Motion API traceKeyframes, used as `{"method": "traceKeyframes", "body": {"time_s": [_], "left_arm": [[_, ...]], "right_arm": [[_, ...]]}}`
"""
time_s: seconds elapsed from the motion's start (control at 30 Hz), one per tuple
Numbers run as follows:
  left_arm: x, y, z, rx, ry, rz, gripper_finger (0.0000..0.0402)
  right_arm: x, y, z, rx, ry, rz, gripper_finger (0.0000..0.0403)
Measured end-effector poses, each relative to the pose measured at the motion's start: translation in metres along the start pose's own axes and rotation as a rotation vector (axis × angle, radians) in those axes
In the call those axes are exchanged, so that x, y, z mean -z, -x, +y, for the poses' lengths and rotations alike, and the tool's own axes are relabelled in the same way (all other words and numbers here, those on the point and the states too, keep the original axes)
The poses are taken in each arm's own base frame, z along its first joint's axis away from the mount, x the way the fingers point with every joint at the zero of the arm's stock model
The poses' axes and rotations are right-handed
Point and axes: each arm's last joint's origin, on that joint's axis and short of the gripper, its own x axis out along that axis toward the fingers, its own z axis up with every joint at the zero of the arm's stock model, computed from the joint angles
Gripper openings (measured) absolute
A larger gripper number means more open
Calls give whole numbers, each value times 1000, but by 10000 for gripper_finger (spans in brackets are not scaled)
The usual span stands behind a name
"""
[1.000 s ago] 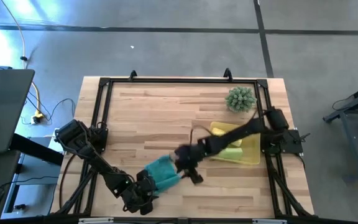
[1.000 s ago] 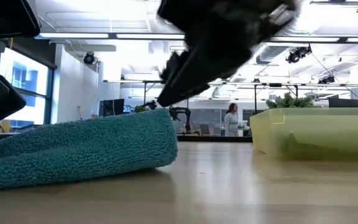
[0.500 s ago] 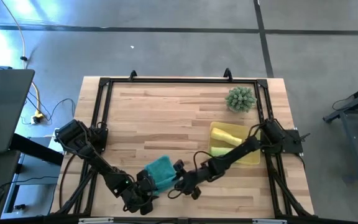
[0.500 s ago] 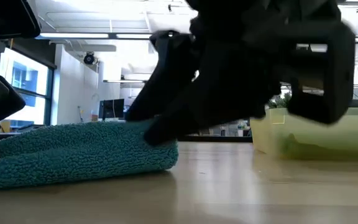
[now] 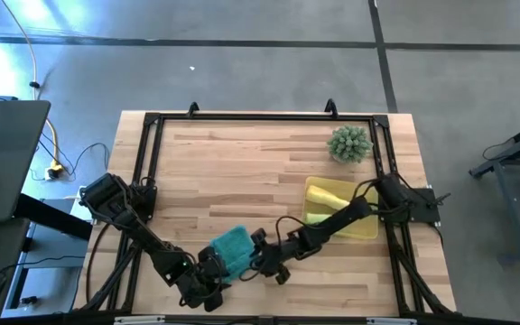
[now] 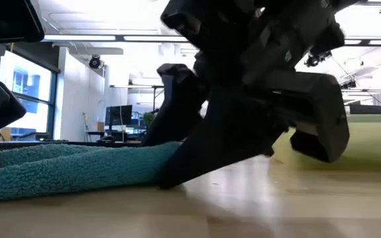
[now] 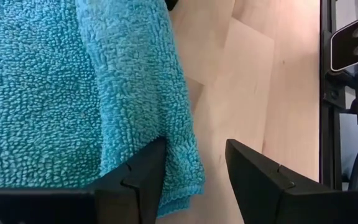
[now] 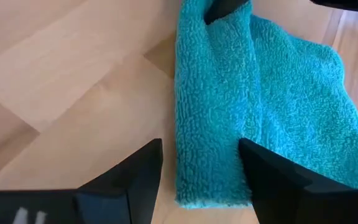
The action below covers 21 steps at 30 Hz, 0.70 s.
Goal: Roll microfiber towels into tight, uniform cylinder then place into a basket
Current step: Roll the blue microfiber towel
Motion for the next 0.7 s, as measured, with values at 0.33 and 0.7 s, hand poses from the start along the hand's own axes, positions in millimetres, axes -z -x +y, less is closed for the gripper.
{"method": "traceKeyframes", "body": {"time_s": [0.33,0.7], "left_arm": [[-5,5,-5,56,34,-8,158],[-19,34,-15,187,13,53,158]], "right_arm": [[11,-7,-14,-32,-146,24,172],[16,-8,-20,-114,-293,38,11]]}}
